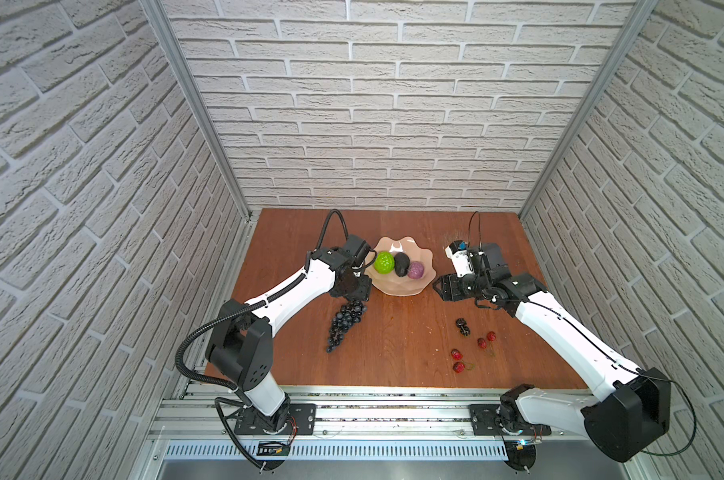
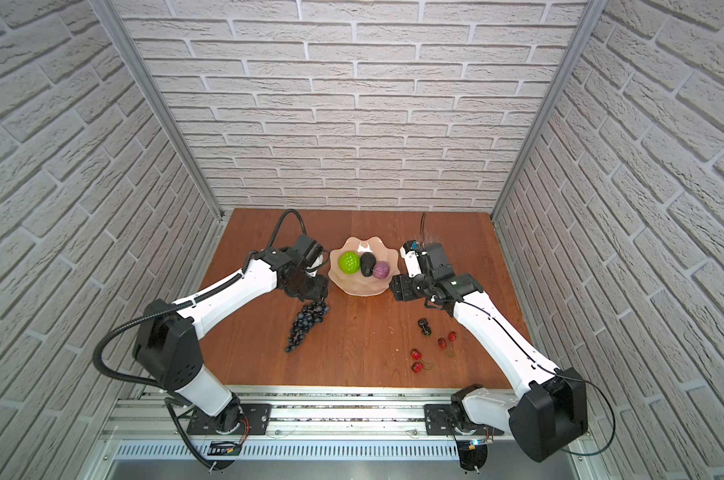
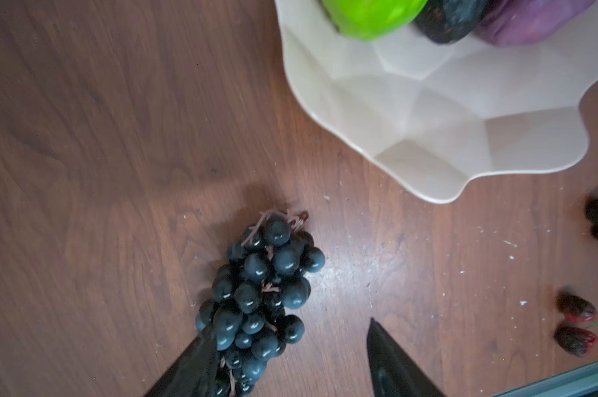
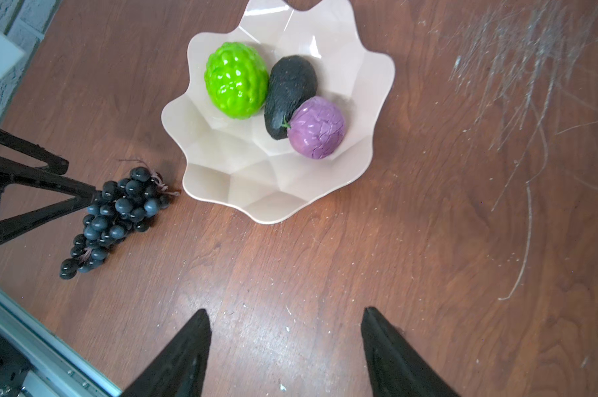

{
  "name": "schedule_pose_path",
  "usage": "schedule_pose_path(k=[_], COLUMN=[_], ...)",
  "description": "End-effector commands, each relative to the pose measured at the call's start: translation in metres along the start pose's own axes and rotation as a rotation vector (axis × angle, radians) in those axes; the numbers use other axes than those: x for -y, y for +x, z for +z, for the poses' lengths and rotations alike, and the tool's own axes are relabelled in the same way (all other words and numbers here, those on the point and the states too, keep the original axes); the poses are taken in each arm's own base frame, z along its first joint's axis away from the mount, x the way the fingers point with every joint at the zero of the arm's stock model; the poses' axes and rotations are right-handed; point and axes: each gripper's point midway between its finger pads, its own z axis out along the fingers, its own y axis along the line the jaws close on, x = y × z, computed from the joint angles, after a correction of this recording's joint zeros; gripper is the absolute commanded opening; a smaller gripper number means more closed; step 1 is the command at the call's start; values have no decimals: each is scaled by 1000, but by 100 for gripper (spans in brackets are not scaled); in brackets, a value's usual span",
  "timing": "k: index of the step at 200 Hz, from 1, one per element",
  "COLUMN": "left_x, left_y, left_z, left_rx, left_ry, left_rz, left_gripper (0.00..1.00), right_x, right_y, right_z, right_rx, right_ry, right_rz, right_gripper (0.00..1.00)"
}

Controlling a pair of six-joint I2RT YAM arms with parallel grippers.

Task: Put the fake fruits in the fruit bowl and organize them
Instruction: 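Move the left gripper to the dark grape bunch and grasp its stem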

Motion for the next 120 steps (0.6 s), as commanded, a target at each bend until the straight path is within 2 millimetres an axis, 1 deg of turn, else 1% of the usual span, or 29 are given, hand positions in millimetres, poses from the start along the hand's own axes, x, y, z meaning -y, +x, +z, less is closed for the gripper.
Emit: schedule_pose_path(k=[1, 24, 53, 65, 82, 120], left_x=[13, 9, 8, 8, 5, 3], left_y=[-7, -9, -15, -18, -21, -26], left_z=[-9, -3, 10, 15, 23, 36], left_rx=[98, 92, 40, 26, 5, -39], left_ry=[27, 0, -18, -22, -40, -66], left_rz=[7, 24, 43, 58, 79, 135], left_gripper=[69, 69, 65, 58, 56, 55], right_x=[-2, -4, -7, -9, -12, -14], right_y=[13, 30, 43, 44, 42, 41], right_z=[5, 12, 22, 25, 28, 35], right_rx=[-32, -63, -95, -101, -98, -103], right_ry=[21, 19, 19, 18, 14, 8], right_rz=[5, 27, 34, 31, 24, 19], right_gripper=[69, 67, 67, 66, 67, 67])
